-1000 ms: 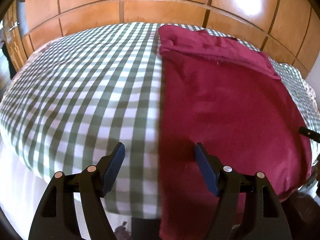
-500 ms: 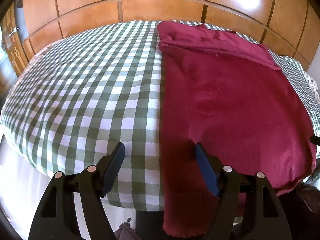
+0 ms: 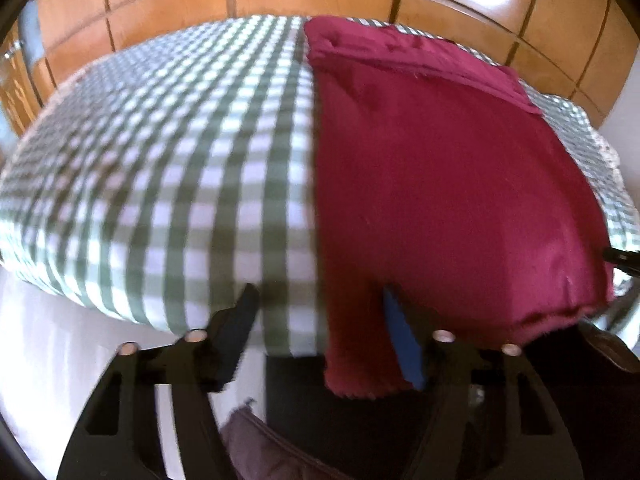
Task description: Fold small clothes
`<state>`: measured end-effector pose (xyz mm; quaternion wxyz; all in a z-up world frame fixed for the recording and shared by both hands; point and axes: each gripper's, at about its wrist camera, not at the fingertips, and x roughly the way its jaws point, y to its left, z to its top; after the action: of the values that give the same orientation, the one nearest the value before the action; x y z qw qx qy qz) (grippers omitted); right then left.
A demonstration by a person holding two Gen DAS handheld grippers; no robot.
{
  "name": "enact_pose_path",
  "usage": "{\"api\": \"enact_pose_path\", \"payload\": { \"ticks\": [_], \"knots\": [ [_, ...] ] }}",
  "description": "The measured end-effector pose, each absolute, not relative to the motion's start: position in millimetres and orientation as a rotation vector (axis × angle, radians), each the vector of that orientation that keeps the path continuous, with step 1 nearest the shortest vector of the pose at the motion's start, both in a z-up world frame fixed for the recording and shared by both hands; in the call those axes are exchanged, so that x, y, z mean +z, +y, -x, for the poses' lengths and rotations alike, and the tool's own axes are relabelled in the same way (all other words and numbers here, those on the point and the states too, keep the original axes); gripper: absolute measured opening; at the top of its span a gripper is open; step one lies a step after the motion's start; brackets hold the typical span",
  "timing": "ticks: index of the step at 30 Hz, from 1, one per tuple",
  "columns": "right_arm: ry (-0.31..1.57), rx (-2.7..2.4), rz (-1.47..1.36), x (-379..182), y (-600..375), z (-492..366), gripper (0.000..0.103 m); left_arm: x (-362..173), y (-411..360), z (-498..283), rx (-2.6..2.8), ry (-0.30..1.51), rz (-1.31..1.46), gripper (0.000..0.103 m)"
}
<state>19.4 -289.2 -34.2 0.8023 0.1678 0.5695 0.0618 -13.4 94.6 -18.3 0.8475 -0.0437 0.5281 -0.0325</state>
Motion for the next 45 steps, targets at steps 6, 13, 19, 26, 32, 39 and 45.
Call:
{"api": "enact_pose_path", "payload": {
  "ticks": [6,13,19,26,32,39,45],
  "knots": [
    [1.254,0.163,-0.309,-33.6,-283.4,-17.9,0.011,-16.9,86.0,13.7,-0.192,1.124,0.098,0.008],
    [1.193,0.226,-0.422,-7.6,-294.2,-26.6,0.01,22.1,119.4,2.5,-0.292,1.051,0.321,0.005],
    [1.081,0.265,-0.505,15.5,-302.3,-62.9,0.01,52.3,125.0,-52.1,-0.331,0.91,0.394,0.004],
    [1.041,0.208,-0.56,2.7,-311.9,-131.3,0.009,42.5,116.1,-145.1,-0.254,0.875,0.322,0.003],
    [1.014,0.183,-0.643,-2.0,-317.8,-173.4,0.06,30.7,136.6,-191.8,-0.066,0.872,0.324,0.046],
    [0.952,0.102,-0.685,1.5,-342.5,-139.3,0.088,7.3,158.2,-149.8,-0.197,0.919,0.399,0.076],
    [1.021,0.151,-0.608,-15.4,-322.4,-105.7,0.094,-25.8,128.6,-115.7,-0.288,1.008,0.334,0.076]
  ]
}}
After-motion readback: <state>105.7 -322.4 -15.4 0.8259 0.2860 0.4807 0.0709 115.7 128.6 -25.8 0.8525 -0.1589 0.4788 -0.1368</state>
